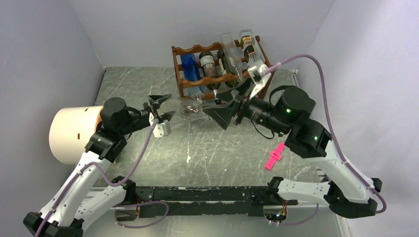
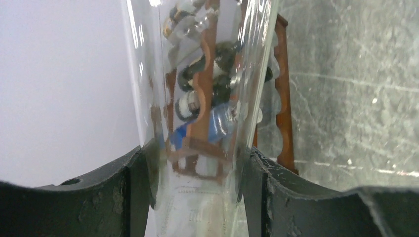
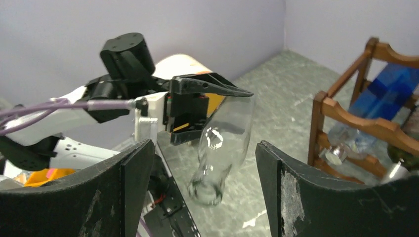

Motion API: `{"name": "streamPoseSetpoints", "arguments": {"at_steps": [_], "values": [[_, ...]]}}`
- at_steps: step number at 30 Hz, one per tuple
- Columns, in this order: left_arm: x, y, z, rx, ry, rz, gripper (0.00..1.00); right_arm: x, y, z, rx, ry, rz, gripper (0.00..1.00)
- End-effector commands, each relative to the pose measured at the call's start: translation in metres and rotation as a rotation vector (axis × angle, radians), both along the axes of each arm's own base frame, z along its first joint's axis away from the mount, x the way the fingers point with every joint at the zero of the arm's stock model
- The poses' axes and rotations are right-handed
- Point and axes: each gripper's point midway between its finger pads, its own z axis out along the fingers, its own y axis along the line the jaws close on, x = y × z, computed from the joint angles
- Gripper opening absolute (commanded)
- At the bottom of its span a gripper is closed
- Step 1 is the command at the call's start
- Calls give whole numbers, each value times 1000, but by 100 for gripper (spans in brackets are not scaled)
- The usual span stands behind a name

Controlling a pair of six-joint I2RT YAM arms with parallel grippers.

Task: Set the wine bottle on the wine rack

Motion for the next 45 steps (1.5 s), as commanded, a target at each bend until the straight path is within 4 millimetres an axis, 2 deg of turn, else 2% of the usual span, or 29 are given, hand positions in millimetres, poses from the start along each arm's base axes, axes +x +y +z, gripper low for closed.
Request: {"name": "streamPoseSetpoints", "arguments": {"at_steps": [1,4,6,11,14,22,28,32,35,38,41,45], "values": [[5,6,17,74,-250,15,7,23,4,-43,-209,140,-97,79],[5,6,9,101,-302,21,7,40,8,-55,-303,187,-161,79],[3,5,6,115,-338,18,7,46,18,-65,-351,205,-157,79],[5,8,-1,168,-394,35,7,49,41,-96,-443,243,-88,79],[4,10,-4,183,-416,43,7,48,55,-119,-487,275,-43,79],[4,13,-8,205,-435,59,7,43,80,-159,-532,342,62,79],[4,13,-11,215,-429,55,7,38,90,-185,-573,403,107,79],[7,14,-11,227,-427,70,7,39,91,-193,-585,420,106,77],[9,16,-13,233,-413,81,7,40,91,-197,-593,426,98,68],[11,17,-13,233,-376,89,7,43,89,-202,-610,435,76,51],[13,18,-15,241,-364,98,7,45,87,-205,-624,439,59,29],[13,19,-14,231,-357,102,8,50,83,-205,-633,431,26,16]]}}
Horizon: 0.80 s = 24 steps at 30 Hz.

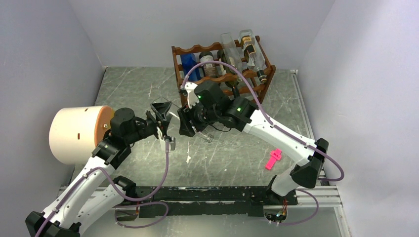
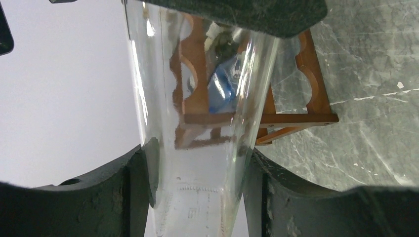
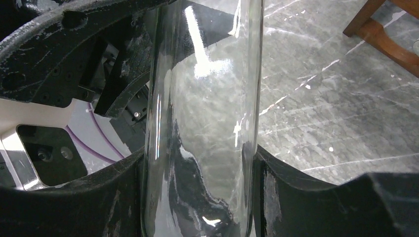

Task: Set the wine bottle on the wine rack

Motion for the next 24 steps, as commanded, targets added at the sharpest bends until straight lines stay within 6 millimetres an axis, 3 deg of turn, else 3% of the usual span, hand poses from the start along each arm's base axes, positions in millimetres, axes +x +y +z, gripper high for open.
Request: {"name": "streamPoseSetpoints", "arguments": {"at_steps": [1,4,9,10,11,20,24], "values": [[1,3,44,-88,-70,26,8,12,-4,4,-3,-34,-61,12],[1,2,41,-88,-55,27,15,15,-5,8,6,-53,-73,0],[1,2,40,-107,-44,29,51,24,-10,27,49,-118,-117,0],[0,2,40,-108,-43,27,85,26,-11,32,61,-136,-129,0],[0,2,38,-106,-37,25,97,28,-12,38,75,-152,-143,0],[-12,-3,44,-122,-23,-26,94,52,-40,82,128,-308,-316,0],[-13,-4,67,-292,75,-1,94,67,-59,99,118,-386,-420,0]]}}
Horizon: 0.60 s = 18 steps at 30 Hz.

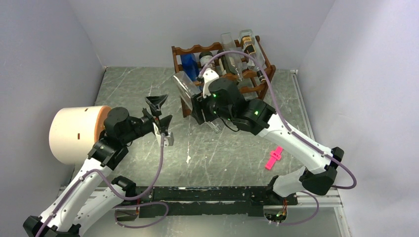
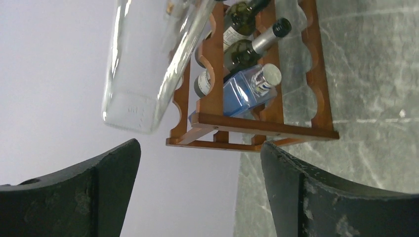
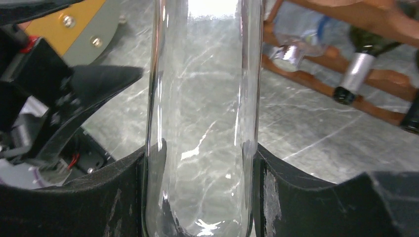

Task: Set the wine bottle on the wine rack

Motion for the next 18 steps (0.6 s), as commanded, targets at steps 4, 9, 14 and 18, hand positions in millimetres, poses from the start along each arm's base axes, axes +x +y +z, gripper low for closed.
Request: {"name": "streamPoseSetpoints", "arguments": {"at_steps": [4,9,14,18], "values": [[-8,-4,74,-425,235,27,94,39,-35,73,100,-229,-227,0],[-2,-3,83,-727,542,117,94,64,-60,91,129,-280,-321,0],[1,0,76,-1036,870,241,94,92,-76,96,139,-316,-410,0],[-2,-7,59,-1150,1031,250,94,119,-80,89,125,-319,-451,0]]}}
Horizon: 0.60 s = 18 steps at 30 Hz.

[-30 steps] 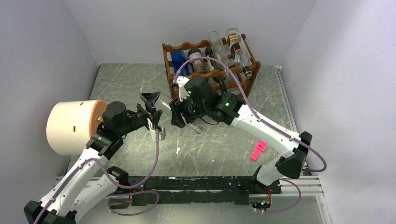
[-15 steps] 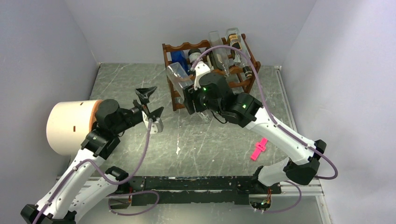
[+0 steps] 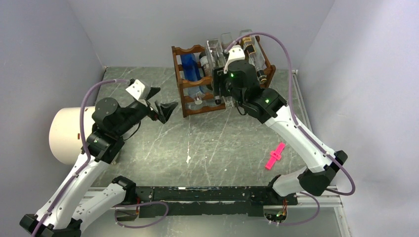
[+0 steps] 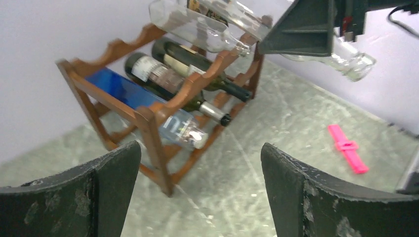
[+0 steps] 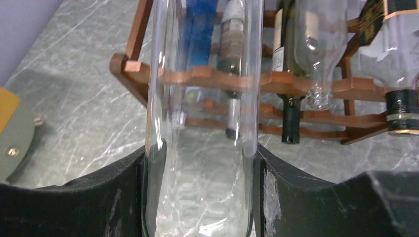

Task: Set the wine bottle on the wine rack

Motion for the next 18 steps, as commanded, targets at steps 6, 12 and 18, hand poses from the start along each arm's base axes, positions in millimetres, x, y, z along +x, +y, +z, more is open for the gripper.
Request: {"name": "streamPoseSetpoints", "arguments": {"at_steps": [6,12,18], "values": [[1,5,-36,-279,305,104,94,79,4,29,77,-104,-46,0],[16,13,-63,-305,481,244,94,130,9,3,32,-68,-45,0],[22,26,-77,-362,617,387,94,159,12,-12,19,-54,-40,0]]}}
